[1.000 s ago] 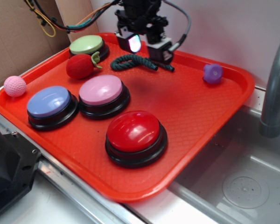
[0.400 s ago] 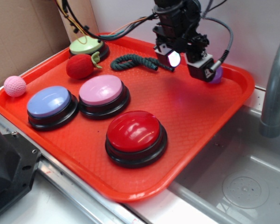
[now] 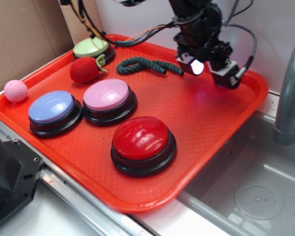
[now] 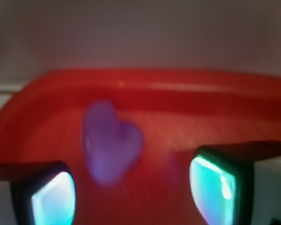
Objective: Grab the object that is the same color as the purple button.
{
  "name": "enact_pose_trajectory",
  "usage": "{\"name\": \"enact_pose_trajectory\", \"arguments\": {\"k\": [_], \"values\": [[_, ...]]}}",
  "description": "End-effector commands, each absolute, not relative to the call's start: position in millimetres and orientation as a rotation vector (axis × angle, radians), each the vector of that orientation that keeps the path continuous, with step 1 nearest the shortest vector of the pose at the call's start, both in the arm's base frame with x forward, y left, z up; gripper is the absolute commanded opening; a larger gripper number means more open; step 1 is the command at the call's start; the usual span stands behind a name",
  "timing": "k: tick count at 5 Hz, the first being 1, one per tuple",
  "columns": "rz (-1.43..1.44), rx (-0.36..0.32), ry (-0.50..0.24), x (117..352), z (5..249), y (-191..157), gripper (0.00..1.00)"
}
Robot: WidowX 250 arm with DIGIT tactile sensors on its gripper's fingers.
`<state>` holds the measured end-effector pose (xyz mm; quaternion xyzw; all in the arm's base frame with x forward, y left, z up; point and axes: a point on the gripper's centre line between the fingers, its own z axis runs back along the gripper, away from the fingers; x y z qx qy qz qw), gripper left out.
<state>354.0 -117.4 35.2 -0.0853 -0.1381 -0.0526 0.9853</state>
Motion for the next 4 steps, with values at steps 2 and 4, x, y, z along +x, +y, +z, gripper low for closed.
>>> {"name": "enact_pose_trajectory", "arguments": {"k": [2, 4], "values": [[-0.198, -0.047, -0.315, 346, 61, -129, 0.00], [-0.002, -0.011, -0.163, 249, 160, -33, 0.00]]}}
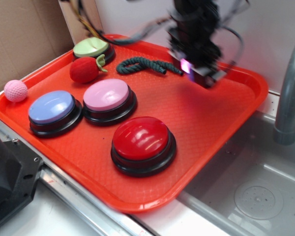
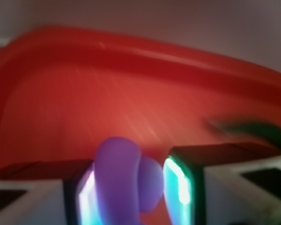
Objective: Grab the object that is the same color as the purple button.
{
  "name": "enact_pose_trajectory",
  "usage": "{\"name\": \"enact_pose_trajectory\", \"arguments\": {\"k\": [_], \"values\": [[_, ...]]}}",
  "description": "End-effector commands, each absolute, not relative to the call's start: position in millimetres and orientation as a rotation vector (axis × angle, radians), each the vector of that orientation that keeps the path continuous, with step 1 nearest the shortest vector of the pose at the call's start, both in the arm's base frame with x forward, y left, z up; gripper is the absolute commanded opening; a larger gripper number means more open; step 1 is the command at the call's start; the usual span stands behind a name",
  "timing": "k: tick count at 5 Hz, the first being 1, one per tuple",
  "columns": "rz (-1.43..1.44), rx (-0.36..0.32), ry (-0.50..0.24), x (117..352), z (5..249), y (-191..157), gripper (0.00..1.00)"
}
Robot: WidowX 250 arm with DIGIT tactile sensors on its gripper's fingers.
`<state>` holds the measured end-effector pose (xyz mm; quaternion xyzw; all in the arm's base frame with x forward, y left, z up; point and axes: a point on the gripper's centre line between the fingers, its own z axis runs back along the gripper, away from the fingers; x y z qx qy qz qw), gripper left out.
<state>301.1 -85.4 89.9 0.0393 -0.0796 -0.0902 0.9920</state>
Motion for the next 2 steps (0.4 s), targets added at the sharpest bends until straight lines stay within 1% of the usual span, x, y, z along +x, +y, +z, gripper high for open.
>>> {"name": "enact_pose_trajectory", "arguments": {"k": [1, 2], "values": [[0.093, 0.009, -0.190, 204, 209, 11, 0.00], [0.035, -0.105, -0.184, 200, 241, 31, 0.00]]}}
